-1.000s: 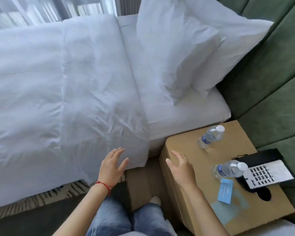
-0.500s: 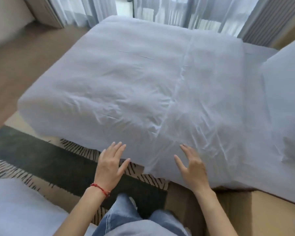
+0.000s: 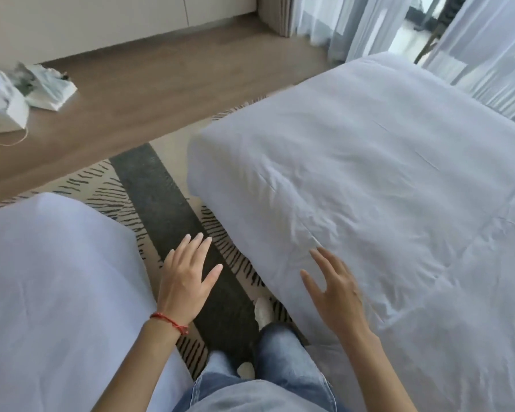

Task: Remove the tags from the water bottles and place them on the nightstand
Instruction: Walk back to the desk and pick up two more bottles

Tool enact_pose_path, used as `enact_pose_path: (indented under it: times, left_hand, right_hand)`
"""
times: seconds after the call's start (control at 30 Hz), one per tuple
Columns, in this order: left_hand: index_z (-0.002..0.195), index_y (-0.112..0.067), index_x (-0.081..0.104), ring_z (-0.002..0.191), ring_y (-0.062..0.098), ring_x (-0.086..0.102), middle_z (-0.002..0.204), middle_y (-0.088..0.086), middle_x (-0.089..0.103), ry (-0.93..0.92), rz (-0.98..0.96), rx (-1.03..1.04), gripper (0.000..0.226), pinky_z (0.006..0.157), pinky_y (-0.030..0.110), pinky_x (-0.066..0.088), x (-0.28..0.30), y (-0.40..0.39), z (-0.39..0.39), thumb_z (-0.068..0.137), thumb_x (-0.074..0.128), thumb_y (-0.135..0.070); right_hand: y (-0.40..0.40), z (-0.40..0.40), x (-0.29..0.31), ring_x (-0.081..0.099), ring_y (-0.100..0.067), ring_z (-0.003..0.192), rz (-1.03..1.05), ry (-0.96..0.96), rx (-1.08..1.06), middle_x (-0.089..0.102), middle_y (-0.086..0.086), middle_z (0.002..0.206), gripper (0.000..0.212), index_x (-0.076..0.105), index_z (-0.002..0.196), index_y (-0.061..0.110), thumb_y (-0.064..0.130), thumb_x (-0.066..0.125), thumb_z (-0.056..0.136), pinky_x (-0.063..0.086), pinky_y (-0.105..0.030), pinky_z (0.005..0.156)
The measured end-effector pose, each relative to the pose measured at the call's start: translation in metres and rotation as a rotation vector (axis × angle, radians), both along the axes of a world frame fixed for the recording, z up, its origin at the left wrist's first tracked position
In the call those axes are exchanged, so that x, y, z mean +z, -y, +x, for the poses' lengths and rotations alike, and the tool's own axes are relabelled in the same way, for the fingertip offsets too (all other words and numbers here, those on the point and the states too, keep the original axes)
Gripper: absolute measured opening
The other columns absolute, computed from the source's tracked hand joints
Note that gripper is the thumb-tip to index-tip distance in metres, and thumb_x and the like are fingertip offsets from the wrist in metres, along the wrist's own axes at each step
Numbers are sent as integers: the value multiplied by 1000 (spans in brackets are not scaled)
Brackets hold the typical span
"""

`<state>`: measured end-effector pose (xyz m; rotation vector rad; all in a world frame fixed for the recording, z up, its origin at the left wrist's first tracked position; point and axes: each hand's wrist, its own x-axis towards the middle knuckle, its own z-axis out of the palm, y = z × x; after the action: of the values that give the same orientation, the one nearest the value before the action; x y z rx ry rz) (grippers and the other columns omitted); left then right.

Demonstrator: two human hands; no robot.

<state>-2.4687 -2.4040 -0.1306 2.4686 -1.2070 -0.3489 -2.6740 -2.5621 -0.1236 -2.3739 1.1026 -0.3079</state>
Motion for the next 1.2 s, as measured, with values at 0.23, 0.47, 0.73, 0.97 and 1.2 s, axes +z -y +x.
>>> enact_pose_path:
  times: [0.23,0.47,0.73,0.97,1.2]
  left_hand:
    - [129,-7,48,130,35,40,136,17,49,41,1,236,67,102,50,38,-3,22,84,88,28,-55]
    - [130,-7,48,129,35,41,137,16,48,88,0,411,54,102,50,38,16,70,174,83,63,-31]
    - [129,-8,48,127,35,43,136,16,49,34,9,555,76,100,51,40,21,73,270,88,16,-63]
    - [130,-6,47,127,36,43,137,17,48,-4,18,609,88,100,50,39,-1,50,406,84,4,-68]
    - [126,-1,51,124,40,46,132,21,51,67,73,673,85,98,54,40,24,-4,565,88,5,-62]
  right_hand:
    - [67,134,-1,43,-22,129,6,45,225,48,-2,139,46,50,131,20,34,57,88,42,-44,102]
    - [139,268,16,43,-18,129,10,53,437,48,2,140,47,48,131,26,45,48,89,41,-39,101]
    - [156,415,22,43,-16,128,24,52,617,47,5,140,48,48,132,26,46,47,88,44,-37,99]
    - [132,568,1,42,-12,129,79,8,733,45,7,142,52,46,133,27,52,42,87,37,-25,98]
    - [95,735,11,44,-12,127,58,20,825,45,6,141,56,46,133,26,56,38,86,40,-26,94]
